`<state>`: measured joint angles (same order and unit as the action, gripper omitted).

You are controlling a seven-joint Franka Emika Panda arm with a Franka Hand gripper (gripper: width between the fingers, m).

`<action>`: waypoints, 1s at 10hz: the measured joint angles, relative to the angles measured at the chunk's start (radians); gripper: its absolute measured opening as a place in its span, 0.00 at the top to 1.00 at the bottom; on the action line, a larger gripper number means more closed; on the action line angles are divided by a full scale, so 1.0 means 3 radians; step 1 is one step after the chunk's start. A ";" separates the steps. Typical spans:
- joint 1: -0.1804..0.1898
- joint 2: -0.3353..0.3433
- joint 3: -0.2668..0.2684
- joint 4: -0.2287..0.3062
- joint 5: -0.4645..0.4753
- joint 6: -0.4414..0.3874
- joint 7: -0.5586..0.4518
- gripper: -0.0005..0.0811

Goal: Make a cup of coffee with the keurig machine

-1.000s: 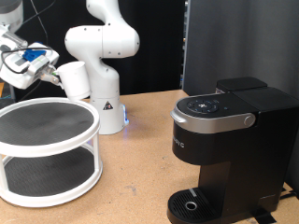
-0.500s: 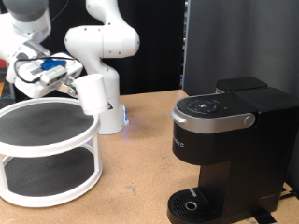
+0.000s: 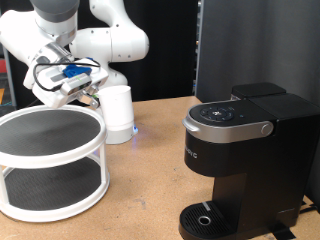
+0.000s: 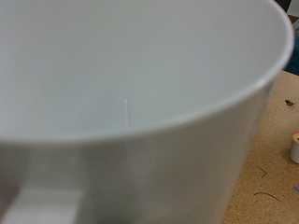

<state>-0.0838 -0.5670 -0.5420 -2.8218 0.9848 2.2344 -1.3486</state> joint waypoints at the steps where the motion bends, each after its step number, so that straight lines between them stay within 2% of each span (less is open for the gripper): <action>1: 0.0000 0.0010 0.0002 0.0011 -0.0018 -0.0005 0.0000 0.90; 3: 0.0020 0.0050 0.0081 0.0012 0.0040 0.0121 0.0018 0.90; 5: 0.0116 0.0098 0.0183 0.0019 0.0249 0.0316 0.0018 0.90; 8: 0.0252 0.0177 0.0260 0.0045 0.0468 0.0431 -0.0004 0.90; 10: 0.0264 0.0212 0.0271 0.0057 0.0486 0.0434 -0.0003 0.90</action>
<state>-0.0045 -0.5034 -0.4606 -2.8048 1.1307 2.3645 -1.3495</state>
